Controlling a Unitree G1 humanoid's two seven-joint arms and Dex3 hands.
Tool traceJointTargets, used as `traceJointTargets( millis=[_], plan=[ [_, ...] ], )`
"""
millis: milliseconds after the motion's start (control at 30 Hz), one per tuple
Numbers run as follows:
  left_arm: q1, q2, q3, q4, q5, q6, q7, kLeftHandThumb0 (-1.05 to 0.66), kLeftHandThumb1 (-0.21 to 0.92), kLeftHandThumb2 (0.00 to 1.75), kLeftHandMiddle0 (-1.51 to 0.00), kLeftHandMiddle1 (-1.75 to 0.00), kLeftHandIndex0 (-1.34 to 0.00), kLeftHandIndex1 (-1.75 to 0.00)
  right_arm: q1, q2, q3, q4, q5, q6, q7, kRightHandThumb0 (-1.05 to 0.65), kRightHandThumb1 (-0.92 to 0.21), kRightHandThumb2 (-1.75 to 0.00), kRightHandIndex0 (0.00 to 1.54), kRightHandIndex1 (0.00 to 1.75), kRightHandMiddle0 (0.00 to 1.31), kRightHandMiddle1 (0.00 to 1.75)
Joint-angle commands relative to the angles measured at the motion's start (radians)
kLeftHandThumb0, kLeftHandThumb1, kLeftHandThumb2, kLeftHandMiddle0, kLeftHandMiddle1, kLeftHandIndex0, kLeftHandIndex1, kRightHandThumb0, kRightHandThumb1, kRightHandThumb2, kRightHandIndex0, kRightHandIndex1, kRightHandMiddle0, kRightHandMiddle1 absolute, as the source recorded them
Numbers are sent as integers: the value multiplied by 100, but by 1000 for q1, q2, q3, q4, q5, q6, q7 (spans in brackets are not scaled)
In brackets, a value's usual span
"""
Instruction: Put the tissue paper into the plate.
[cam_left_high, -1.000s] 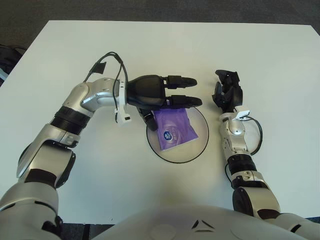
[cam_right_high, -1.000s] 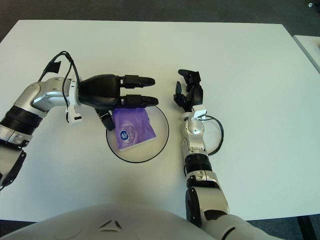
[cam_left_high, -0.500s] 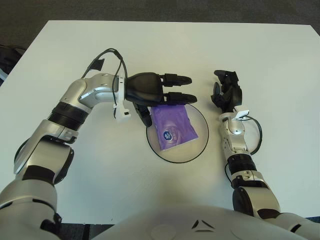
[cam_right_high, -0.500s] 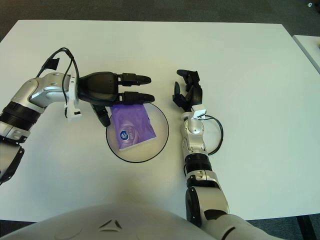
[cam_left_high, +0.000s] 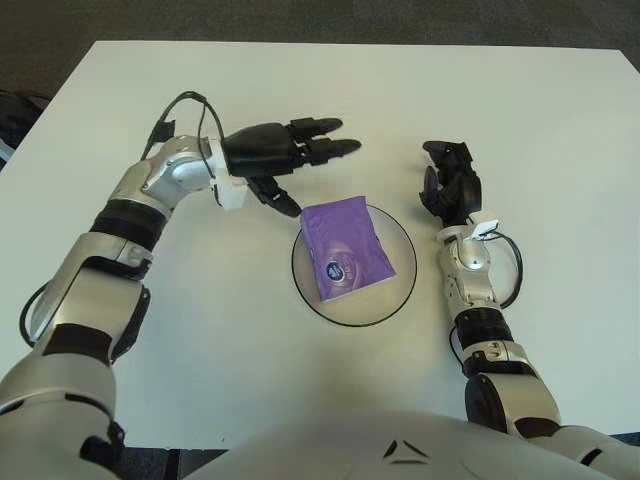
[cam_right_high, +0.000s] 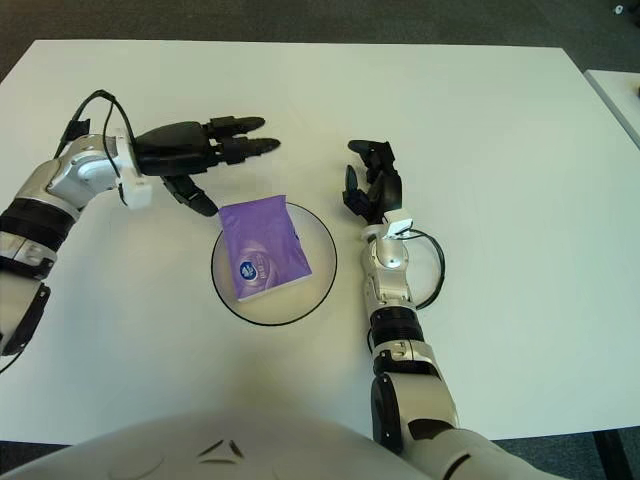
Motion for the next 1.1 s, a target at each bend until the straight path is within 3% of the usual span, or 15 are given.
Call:
traceJointTargets(
  millis=[0, 233, 400, 600, 700, 800, 933, 1067],
  plan=[
    [-6, -53, 58, 106, -124, 55, -34, -97, 92, 91, 0, 0, 0, 0, 130, 38, -5, 177, 27, 81, 18, -54, -88, -69, 33, 58, 15, 111],
    [58, -142, 152, 79, -432, 73, -161, -83, 92, 102, 0, 0, 0, 0, 131, 39, -16, 182, 31, 73, 33, -55, -90, -68, 33, 56, 14, 110],
    [82, -182, 218, 101, -552, 132, -230, -90, 92, 113, 0, 0, 0, 0, 133, 37, -19, 182, 31, 72, 39, -56, -92, -66, 32, 55, 13, 110],
    [64, -249, 280, 202, -542, 176, -156, -101, 92, 123, 0, 0, 0, 0, 130, 34, -21, 188, 31, 73, 42, -55, -92, -65, 33, 55, 14, 110],
    [75, -262, 304, 189, -536, 187, -135, -104, 92, 126, -1, 0, 0, 0, 131, 33, -21, 187, 30, 72, 43, -55, -92, -65, 34, 56, 14, 110],
    [104, -288, 329, 198, -532, 196, -96, -104, 92, 127, -2, -1, -2, -1, 132, 31, -21, 188, 29, 71, 46, -55, -92, -65, 34, 56, 14, 109],
    [205, -320, 346, 174, -518, 166, -58, -105, 92, 129, -3, -1, -3, -2, 137, 30, -22, 184, 30, 71, 51, -55, -92, -64, 33, 55, 13, 109],
    [209, -338, 359, 201, -515, 203, -45, -105, 92, 131, -2, 0, -1, -2, 140, 29, -23, 181, 31, 72, 53, -55, -92, -64, 33, 55, 13, 109]
  ],
)
